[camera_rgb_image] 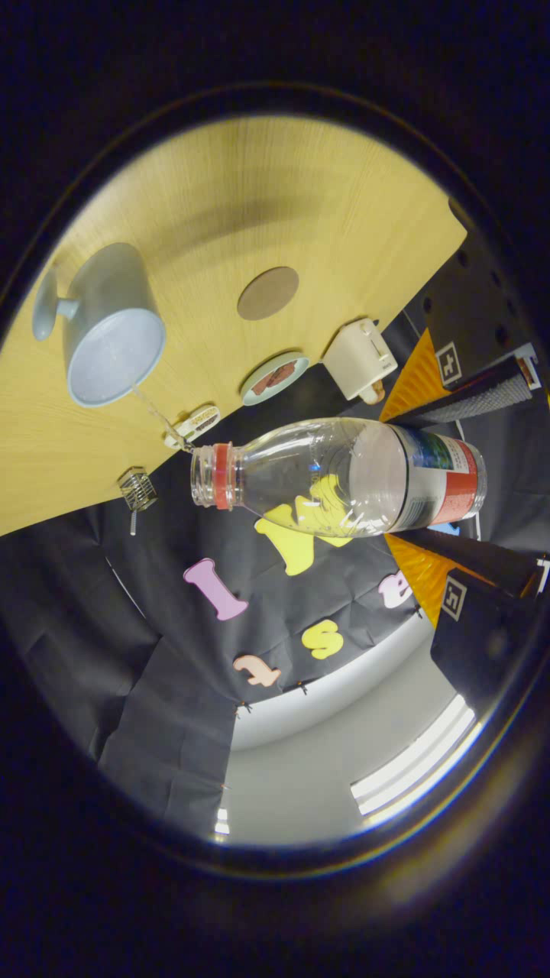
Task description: Take the bottle from table, then pour the juice into the cup, finally place the bottle on the coaster
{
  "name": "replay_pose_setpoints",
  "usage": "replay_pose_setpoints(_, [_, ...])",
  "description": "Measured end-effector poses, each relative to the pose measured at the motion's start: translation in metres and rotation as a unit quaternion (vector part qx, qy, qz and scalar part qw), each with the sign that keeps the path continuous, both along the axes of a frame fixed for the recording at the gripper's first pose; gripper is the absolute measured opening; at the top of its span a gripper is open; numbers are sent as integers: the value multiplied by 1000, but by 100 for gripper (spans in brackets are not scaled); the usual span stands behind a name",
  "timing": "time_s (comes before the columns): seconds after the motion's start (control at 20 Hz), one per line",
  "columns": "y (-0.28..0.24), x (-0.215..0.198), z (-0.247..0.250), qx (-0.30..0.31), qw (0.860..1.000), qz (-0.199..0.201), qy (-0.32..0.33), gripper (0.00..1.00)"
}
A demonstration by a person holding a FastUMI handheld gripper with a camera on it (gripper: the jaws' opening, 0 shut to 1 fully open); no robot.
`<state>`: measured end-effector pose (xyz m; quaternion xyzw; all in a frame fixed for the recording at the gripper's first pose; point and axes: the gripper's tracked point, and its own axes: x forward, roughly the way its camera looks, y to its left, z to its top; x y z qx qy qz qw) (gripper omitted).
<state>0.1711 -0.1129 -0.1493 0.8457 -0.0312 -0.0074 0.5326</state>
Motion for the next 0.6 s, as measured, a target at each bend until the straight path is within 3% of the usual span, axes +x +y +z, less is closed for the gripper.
replay_pose_setpoints(0.45, [-5,2,10,12,1000,-4,-13,75])
replay_pose_setpoints(0.6, [-5,-1,11,-16,1000,0,-10,75])
